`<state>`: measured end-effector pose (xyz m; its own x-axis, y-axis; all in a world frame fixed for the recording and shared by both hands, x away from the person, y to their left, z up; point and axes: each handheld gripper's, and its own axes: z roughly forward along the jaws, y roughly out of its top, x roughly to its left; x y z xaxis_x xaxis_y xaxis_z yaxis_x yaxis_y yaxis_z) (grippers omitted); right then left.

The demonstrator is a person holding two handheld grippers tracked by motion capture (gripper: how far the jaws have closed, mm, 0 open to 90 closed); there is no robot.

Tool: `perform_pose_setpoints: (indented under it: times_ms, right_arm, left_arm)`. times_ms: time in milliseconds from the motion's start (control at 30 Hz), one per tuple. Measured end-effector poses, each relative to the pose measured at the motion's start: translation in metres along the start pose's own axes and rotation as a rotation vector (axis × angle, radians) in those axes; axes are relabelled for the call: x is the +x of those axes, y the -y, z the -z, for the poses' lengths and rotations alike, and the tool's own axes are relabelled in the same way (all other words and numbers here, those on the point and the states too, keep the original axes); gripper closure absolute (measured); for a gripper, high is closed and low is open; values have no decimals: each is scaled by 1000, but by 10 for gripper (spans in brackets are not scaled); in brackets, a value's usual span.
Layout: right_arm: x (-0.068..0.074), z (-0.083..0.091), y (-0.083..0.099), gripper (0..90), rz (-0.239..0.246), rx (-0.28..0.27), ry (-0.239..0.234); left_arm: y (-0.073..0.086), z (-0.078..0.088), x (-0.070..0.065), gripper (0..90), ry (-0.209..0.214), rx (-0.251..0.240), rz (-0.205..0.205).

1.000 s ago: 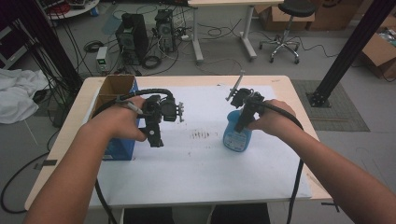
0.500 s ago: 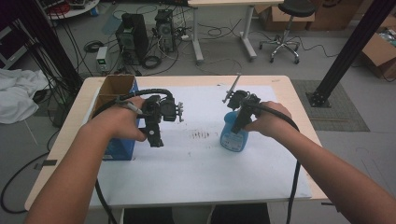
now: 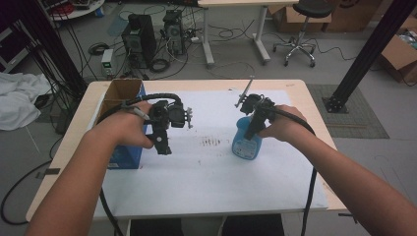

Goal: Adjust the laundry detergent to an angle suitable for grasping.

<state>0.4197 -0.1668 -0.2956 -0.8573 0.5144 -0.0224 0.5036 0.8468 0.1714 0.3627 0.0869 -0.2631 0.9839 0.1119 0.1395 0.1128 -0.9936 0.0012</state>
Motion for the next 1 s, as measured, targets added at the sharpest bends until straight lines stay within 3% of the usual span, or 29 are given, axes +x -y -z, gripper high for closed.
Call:
perform_pose_setpoints:
  times_ms: [367, 1000]
  right_arm:
    - [0, 0, -2, 353, 21, 18, 1]
    - [-4, 7, -5, 265, 42, 0, 0]
  left_arm:
    - [2, 0, 0, 3, 1, 1, 5]
    - [5, -2, 1, 3, 9, 3, 9]
